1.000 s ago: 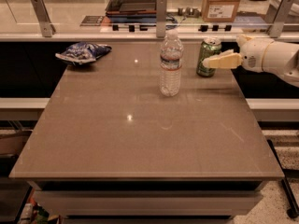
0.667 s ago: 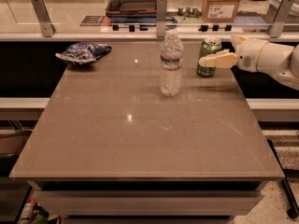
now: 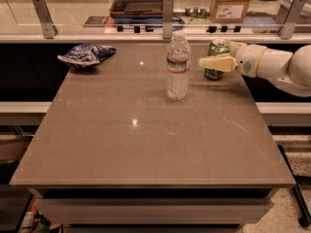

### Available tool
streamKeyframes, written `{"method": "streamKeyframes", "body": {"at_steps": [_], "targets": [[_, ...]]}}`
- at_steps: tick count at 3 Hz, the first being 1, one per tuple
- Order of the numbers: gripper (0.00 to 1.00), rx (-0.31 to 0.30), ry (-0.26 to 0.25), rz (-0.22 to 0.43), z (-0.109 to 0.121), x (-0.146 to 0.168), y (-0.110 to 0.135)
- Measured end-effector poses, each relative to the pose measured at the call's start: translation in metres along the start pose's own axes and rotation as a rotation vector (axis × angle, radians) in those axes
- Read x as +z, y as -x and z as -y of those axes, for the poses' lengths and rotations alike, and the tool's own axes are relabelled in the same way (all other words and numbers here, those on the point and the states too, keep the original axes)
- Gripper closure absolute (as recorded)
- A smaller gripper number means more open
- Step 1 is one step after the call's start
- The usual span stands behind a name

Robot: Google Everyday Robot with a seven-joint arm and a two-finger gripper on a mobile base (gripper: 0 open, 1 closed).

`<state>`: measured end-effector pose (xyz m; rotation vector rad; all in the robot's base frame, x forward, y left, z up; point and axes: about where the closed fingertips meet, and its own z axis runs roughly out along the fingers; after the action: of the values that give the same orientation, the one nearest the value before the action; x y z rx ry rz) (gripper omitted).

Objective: Move green can near blue chip bag

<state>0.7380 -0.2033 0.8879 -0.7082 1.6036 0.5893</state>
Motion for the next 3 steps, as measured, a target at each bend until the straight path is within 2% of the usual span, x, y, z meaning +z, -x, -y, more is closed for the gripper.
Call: {"method": "streamKeyframes", "body": {"at_steps": [3], "targets": [[0.88,0.001,0.015,0.001,-0.0056,0.0084,0.0001]]}}
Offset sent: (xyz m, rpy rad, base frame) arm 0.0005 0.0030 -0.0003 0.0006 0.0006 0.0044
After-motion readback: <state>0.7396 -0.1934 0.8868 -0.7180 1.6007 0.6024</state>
